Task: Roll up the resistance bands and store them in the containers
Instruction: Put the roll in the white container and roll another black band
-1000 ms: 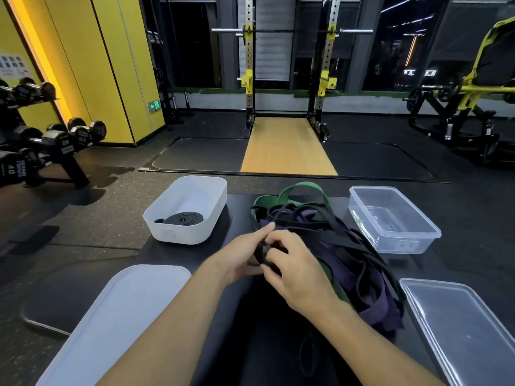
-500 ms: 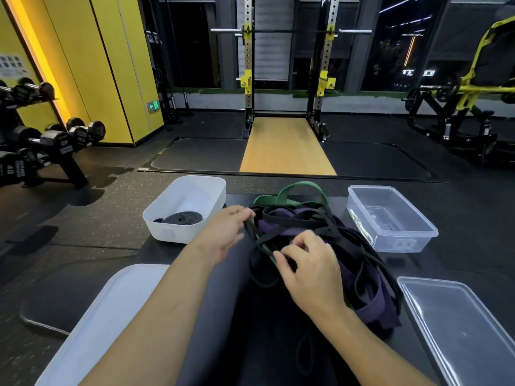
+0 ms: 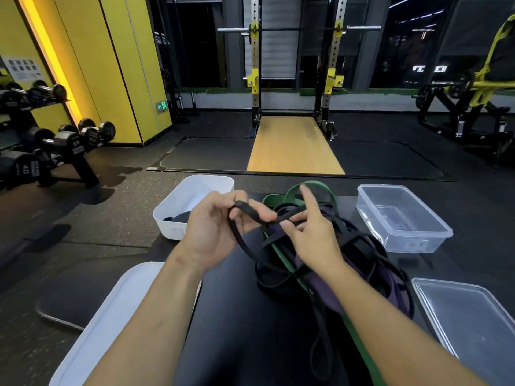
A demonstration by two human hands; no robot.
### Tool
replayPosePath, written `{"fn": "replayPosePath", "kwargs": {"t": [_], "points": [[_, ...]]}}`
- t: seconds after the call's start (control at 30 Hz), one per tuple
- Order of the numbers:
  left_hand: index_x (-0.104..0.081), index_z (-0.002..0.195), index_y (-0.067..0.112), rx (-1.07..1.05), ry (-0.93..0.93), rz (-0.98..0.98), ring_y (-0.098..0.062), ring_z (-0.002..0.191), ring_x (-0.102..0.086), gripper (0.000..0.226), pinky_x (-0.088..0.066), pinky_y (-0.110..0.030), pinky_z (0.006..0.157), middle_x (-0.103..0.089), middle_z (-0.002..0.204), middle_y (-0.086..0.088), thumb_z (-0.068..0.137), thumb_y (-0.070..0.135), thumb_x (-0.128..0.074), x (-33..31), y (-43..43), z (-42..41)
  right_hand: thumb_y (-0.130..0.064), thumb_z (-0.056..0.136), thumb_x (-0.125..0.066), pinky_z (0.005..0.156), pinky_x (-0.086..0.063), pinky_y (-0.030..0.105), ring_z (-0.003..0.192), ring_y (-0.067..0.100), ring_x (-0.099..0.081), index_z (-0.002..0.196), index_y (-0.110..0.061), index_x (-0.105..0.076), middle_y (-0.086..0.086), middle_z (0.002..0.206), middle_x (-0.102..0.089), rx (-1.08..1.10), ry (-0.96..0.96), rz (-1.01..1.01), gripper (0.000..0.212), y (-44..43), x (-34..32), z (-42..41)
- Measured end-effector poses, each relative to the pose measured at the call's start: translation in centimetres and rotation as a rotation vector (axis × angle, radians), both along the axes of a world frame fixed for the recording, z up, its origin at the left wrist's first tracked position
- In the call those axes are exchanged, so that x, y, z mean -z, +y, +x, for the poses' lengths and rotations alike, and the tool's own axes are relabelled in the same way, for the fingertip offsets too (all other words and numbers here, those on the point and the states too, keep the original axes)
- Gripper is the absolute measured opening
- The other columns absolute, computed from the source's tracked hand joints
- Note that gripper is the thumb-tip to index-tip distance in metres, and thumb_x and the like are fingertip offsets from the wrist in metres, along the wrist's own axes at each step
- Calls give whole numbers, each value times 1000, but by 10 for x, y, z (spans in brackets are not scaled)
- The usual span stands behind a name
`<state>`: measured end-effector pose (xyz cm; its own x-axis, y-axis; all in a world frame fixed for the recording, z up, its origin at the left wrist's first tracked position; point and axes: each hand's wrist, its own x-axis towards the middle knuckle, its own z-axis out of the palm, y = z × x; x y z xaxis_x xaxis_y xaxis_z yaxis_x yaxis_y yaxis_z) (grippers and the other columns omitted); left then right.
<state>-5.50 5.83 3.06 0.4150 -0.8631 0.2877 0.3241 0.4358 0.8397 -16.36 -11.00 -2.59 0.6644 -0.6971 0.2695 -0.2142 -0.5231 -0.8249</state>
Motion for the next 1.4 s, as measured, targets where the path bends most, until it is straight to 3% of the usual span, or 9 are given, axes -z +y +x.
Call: {"fn": "replayPosePath", "kwargs": {"t": [0.2, 0.37, 0.53, 0.7, 0.83, 0.97, 1.13, 1.3, 1.4], "points": [[-72, 107, 13, -193, 250, -20, -28, 120, -64, 22, -56, -41, 98, -70, 116, -5, 95, 17, -55, 26, -2, 14, -14, 102, -53, 85, -43, 30, 103, 17, -59, 113, -26, -71, -5, 108, -61, 122, -89, -109, 24, -1, -12, 11], [-33, 160, 14, -103, -132, 195, -20, 144, -47, 97, -44, -44, 113, -48, 156, -3, 70, -19, -50, 47, -12, 10, -15, 101, -58, 83, -49, 36, 95, 16, -57, 108, -17, -69, -6, 99, -60, -165, -270, -399, 13, 29, -24, 12], [-36, 145, -6, -143, 5, 352, 11, 102, -54, 41, -41, -1, 89, -59, 121, -9, 105, -2, -45, 57, -31, -8, -8, 90, -53, 84, -47, 37, 91, 24, -54, 98, -3, -68, 3, 92, -61, -359, -346, -601, 18, 61, -33, 8], [-47, 85, 28, -320, -128, 602, 6, 71, -56, 36, -44, -10, 62, -50, 83, 13, 106, -1, -45, 43, -34, -11, -16, 82, -58, 68, -40, 32, 71, 19, -44, 72, -10, -57, -8, 72, -45, -367, -432, -583, 11, 70, -35, -6], [-54, 76, 15, -343, -27, 353, -7, 69, -60, 32, -48, -25, 71, -56, 70, 1, 107, 10, -49, 24, -34, -18, -31, 85, -68, 76, -47, 28, 84, 14, -54, 113, -15, -70, -9, 85, -53, -218, -458, -359, 33, 58, -35, -16], [-39, 74, 20, -269, 309, 112, -11, 46, -33, 39, -40, -26, 61, -29, 61, 3, 110, 34, -41, 1, -27, -9, -64, 68, -83, 119, -27, 31, 129, -7, -40, 158, -38, -30, -33, 132, -49, -341, 55, -151, 107, 42, -22, -22], [-39, 74, 21, -137, 541, -95, -3, 42, -23, 32, -27, -13, 35, -26, 61, 8, 100, 37, -51, -42, -8, 8, -35, 90, -66, 103, -38, 37, 84, 14, -54, 89, -29, -60, -12, 74, -59, -180, 414, -357, 9, 28, 10, -25], [-38, 68, 21, -388, 309, 291, -4, 41, -21, 37, -13, -14, 36, -40, 65, 4, 103, 24, -51, -26, 1, 26, -35, 106, -43, 125, -13, 37, 96, 16, -66, 79, -29, -63, -7, 74, -68, 52, 388, -365, 34, 17, 7, -16], [-53, 73, 16, -384, 121, 491, -4, 43, -26, 25, -15, -15, 37, -49, 70, 1, 96, 14, -59, 9, -6, 14, -37, 108, -41, 106, -42, 42, 90, 22, -66, 73, -21, -55, -2, 70, -69, 59, 129, -161, 41, 17, -12, -10]]}}
